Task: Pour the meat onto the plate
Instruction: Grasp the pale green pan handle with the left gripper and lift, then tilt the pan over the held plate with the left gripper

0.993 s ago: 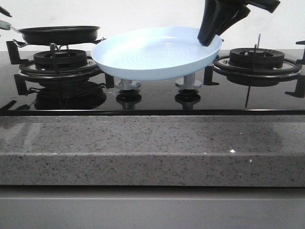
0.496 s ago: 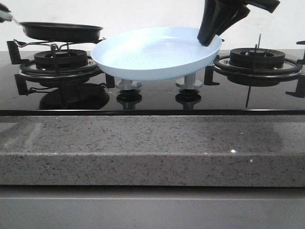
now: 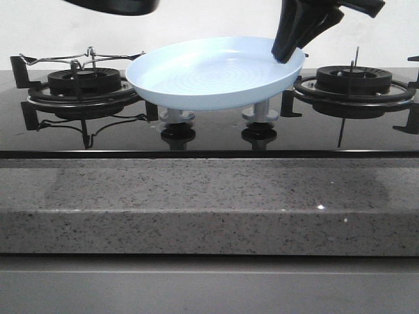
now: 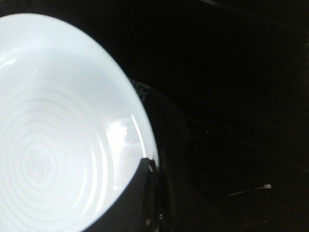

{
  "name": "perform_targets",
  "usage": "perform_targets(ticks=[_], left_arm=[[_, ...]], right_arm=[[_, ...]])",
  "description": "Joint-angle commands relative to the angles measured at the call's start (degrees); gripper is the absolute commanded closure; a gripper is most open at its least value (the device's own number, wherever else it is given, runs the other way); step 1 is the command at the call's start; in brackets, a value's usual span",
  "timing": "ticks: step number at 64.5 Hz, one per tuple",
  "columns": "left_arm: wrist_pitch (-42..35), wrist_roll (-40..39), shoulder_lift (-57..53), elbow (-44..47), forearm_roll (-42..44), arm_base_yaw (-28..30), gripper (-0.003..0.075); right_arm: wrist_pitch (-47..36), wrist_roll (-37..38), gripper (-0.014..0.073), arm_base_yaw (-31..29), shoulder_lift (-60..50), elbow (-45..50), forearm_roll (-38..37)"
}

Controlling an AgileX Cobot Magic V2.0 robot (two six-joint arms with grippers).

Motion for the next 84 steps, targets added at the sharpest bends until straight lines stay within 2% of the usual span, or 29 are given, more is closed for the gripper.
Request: perform_targets(ticks=[1,9,19,35,46,84], left_arm=[[-0.3,2.4,-5.0,-0.3,-5.3,-3.9,0.0657],[-6.1,5.9,-7.2,0.4,-2.3,-9.7,0.0657],[-8.9,10.5,-8.7,-0.2,1.2,-16.1,0.0657],[-21.2,10.6,-12.5,-2.3,19.4,-25.9,0.066],[-28.9,10.6,-14.7,-2.6,27.5,-32.6,0.0685],[-37.4,9.3,-17.6,-2.7,56.1,-47.2,0.0696]], right_arm=[[-2.3,-0.8,0.0653,-0.1,-3.3,-1.5,1.5],[-2.3,-0.8,0.0653,-0.1,-3.3,-1.5,1.5],[-2.3,-0.8,0.0653,-0.1,-3.3,-1.5,1.5],[-2.3,-0.8,0.0653,-0.1,-3.3,-1.5,1.5],[-2.3,-0.8,0.0653,-0.1,-3.3,-1.5,1.5],[-2.3,-0.8,0.0653,-0.1,-3.3,-1.5,1.5]])
